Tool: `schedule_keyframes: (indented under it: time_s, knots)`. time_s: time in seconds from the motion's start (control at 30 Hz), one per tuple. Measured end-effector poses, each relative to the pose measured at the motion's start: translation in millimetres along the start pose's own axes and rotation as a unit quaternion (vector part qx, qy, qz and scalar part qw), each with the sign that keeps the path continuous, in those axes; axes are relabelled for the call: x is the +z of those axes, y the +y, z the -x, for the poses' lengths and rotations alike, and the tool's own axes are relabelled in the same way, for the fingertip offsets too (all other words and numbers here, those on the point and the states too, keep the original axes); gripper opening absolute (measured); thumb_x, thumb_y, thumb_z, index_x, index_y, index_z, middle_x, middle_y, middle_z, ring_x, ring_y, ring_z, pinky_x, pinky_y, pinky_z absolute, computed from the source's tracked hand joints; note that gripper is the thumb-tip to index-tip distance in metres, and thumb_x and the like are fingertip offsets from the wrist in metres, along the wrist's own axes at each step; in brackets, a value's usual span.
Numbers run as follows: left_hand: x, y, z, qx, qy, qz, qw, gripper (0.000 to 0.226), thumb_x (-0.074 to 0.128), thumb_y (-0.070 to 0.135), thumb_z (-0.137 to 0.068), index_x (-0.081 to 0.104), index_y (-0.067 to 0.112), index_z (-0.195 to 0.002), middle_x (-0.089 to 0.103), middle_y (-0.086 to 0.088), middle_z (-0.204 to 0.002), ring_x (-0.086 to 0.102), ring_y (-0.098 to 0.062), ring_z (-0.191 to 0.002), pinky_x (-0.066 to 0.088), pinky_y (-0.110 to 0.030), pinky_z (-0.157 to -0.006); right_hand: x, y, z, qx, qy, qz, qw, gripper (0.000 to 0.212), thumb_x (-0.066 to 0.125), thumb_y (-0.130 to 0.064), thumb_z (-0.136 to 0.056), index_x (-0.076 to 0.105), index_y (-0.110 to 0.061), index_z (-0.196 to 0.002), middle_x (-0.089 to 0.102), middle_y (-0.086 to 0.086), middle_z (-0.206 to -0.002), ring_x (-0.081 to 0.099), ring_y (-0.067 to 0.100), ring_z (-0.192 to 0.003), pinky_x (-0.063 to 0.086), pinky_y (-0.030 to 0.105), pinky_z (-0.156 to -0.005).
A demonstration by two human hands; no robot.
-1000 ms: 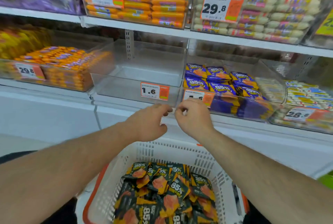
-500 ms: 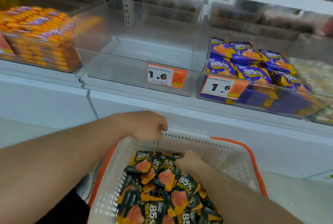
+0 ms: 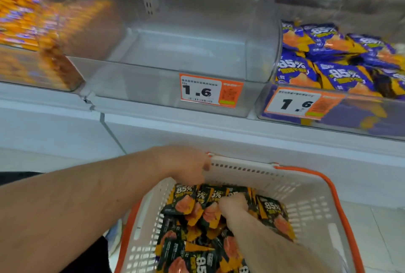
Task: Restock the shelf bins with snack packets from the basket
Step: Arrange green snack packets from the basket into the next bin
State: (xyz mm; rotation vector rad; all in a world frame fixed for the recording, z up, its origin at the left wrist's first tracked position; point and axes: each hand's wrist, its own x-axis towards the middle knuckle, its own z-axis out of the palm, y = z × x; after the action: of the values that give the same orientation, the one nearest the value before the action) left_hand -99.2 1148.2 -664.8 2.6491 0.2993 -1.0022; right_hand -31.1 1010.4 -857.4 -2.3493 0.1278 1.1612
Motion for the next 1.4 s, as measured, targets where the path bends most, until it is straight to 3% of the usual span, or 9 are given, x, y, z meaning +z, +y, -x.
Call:
schedule_keyframes:
  time_s: [0.23,0.5,0.7,0.83,0.93,1.03,1.13,1.27,1.4]
  knots:
    - [-7.8,1.2,19.1,0.019,0.051,0.017,0.998,0.046,0.051,0.032,-0.095,0.048,0.018,-0.138,0.055,-0.005,-0.131,0.053,-0.024,-0.115,0.047,-0.038,-0.095,-41.7,-27.8,53.6,-0.15,0.024,0.189,0.97,0.01,0.058,0.0,-0.078,0.063,-0.008,-0.079,0.063,0.006,-0.068,0.061,0.02,-0.058,0.046,0.026,-0.045]
    - [-45.9,-29.7,90.4,-0.051,0.212,0.2,0.955,0.069,0.067,0.045,-0.087,0.037,0.021,-0.145,0.051,0.0,-0.142,0.053,-0.02,-0.122,0.045,-0.028,-0.097,-99.2,-90.1,160.4,-0.413,0.056,-0.005,0.909,0.029,0.045,-0.003,-0.093,0.064,-0.022,-0.082,0.068,-0.002,-0.076,0.067,0.016,-0.073,0.053,0.028,-0.066]
    - [-61.0,-38.8,113.4,0.1,0.287,0.559,0.772,0.029,0.071,0.011,-0.087,0.06,0.016,-0.114,0.073,-0.007,-0.103,0.071,-0.025,-0.092,0.059,-0.04,-0.08,-114.2,-124.9,223.6,-0.477,0.021,-0.221,0.851,0.027,0.042,0.003,-0.1,0.064,-0.013,-0.096,0.073,0.006,-0.07,0.07,0.021,-0.063,0.058,0.036,-0.058]
    - [-86.0,-36.6,114.6,0.124,0.405,0.626,0.654,0.024,0.068,-0.002,-0.086,0.062,0.012,-0.105,0.074,-0.008,-0.084,0.07,-0.019,-0.069,0.059,-0.034,-0.061,-120.1,-156.5,225.0,-0.527,0.112,-0.222,0.813,0.038,0.058,-0.006,-0.094,0.049,-0.033,-0.119,0.073,-0.002,-0.078,0.07,0.013,-0.072,0.056,0.036,-0.069]
    - [-112.6,-46.1,113.4,0.106,0.465,0.631,0.612,0.034,0.069,0.004,-0.088,0.058,0.013,-0.12,0.073,-0.003,-0.083,0.068,-0.014,-0.065,0.055,-0.027,-0.055,-124.4,-185.2,229.9,-0.539,0.114,-0.207,0.808,0.033,0.064,-0.006,-0.092,0.055,-0.037,-0.101,0.072,0.001,-0.083,0.072,0.018,-0.074,0.06,0.042,-0.067]
    - [-130.5,-68.8,107.7,-0.003,0.604,0.447,0.66,0.029,0.065,0.026,-0.092,0.058,0.021,-0.12,0.069,0.005,-0.098,0.065,-0.01,-0.083,0.049,-0.023,-0.066,-132.0,-221.0,228.1,-0.535,0.132,-0.194,0.812,0.027,0.061,-0.003,-0.092,0.066,-0.029,-0.09,0.069,0.003,-0.094,0.07,0.02,-0.076,0.06,0.039,-0.06]
    - [-124.9,-109.3,96.7,-0.148,0.719,0.13,0.666,0.035,0.058,0.03,-0.083,0.065,0.019,-0.115,0.065,-0.002,-0.118,0.055,-0.028,-0.113,0.043,-0.04,-0.091,-134.5,-260.2,210.2,-0.501,0.124,-0.189,0.836,0.029,0.056,0.003,-0.092,0.067,-0.02,-0.105,0.066,0.005,-0.101,0.066,0.022,-0.075,0.057,0.031,-0.049]
    - [-105.3,-144.7,83.0,-0.243,0.659,0.104,0.704,0.057,0.066,0.015,-0.066,0.061,0.016,-0.122,0.044,-0.01,-0.147,0.036,-0.035,-0.136,0.033,-0.052,-0.106,-123.1,-309.3,173.0,-0.43,0.083,-0.115,0.891,0.02,0.062,0.006,-0.088,0.068,-0.005,-0.105,0.064,0.012,-0.104,0.066,0.035,-0.093,0.059,0.05,-0.077]
    - [-106.8,-145.7,84.5,-0.238,0.662,0.153,0.694,0.05,0.061,0.007,-0.073,0.061,0.018,-0.121,0.037,-0.003,-0.152,0.037,-0.029,-0.135,0.044,-0.044,-0.094,-106.1,-346.3,142.5,-0.415,0.007,-0.005,0.91,0.017,0.059,0.002,-0.091,0.059,-0.011,-0.081,0.067,0.012,-0.093,0.068,0.025,-0.085,0.059,0.038,-0.083]
